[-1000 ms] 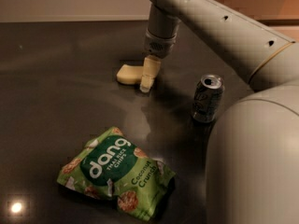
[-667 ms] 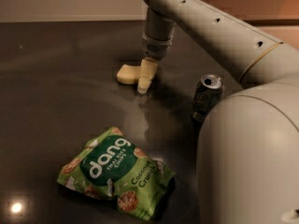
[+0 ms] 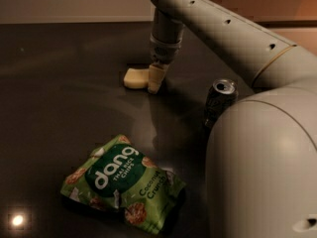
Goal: Move sponge near green rice chip bag
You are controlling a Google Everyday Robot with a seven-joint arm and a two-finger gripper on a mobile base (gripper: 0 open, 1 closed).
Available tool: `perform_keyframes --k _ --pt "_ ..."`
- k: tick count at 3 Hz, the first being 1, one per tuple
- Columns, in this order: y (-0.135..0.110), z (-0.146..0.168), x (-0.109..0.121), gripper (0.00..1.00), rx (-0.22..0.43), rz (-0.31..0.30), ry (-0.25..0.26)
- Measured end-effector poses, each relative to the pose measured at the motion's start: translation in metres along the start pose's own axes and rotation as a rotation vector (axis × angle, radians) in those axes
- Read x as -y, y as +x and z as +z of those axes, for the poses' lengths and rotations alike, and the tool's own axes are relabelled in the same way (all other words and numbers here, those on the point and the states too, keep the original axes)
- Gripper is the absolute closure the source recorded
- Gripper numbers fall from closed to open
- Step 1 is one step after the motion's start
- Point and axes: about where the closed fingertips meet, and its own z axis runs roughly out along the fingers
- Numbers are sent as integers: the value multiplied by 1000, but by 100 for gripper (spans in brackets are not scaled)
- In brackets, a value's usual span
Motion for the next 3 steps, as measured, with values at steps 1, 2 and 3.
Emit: perform_keyframes --k 1,2,3 --pt "-1 -7 -9 64 13 -26 -13" --pt "0 -19 -34 87 27 -113 -46" --pt "1 -31 -69 100 35 -265 -84"
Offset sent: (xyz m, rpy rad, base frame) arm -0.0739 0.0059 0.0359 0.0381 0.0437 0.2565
